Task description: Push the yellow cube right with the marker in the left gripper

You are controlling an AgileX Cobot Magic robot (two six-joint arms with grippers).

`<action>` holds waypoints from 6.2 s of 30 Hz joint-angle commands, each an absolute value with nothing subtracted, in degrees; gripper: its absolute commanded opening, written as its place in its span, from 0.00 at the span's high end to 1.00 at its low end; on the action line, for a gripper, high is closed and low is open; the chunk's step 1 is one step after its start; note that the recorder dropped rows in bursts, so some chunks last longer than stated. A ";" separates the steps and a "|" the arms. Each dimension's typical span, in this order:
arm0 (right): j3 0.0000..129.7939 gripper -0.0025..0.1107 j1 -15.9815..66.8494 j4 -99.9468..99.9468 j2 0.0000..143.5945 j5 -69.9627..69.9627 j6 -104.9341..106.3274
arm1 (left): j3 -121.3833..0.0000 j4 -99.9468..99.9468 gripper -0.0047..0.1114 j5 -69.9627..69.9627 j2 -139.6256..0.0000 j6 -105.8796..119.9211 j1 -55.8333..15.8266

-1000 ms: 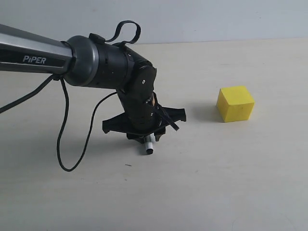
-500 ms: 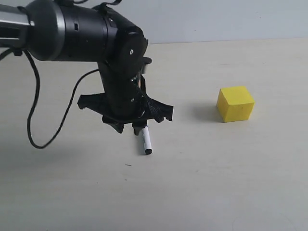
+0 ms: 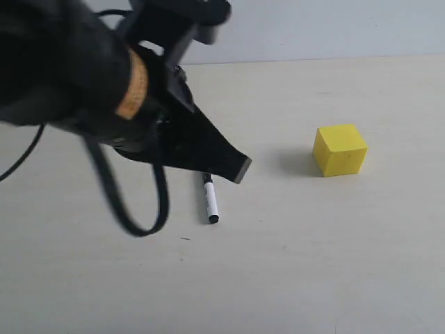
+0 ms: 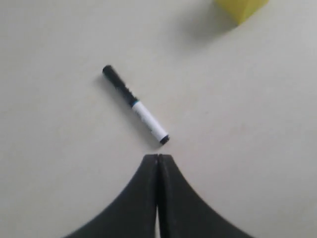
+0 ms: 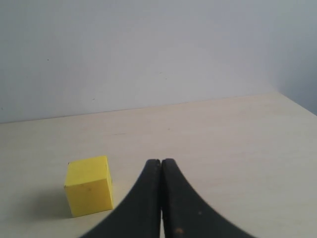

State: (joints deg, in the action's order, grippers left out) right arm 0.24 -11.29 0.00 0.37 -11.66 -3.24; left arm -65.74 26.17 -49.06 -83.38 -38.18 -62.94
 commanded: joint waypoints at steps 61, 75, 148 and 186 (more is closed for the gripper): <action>0.00 0.98 -11.77 0.00 0.00 -11.36 -3.06 | -31.21 34.65 0.96 -24.74 -1.56 -45.85 -28.34; 0.00 0.98 -11.77 0.00 0.00 -11.36 -3.06 | -31.21 34.34 0.96 -24.74 -1.44 -45.03 -24.43; 0.00 0.98 -11.77 0.00 0.00 -11.36 -3.18 | 0.00 2.61 0.96 -20.60 0.00 -10.10 -8.57; 0.00 0.98 -11.77 0.00 0.00 -11.36 -3.05 | 0.00 2.61 0.96 -20.60 0.00 -9.98 -8.56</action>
State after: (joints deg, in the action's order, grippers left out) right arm 0.24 -11.29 0.00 0.37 -11.66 -3.24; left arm 0.01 2.89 -20.93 -0.30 -10.13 -8.71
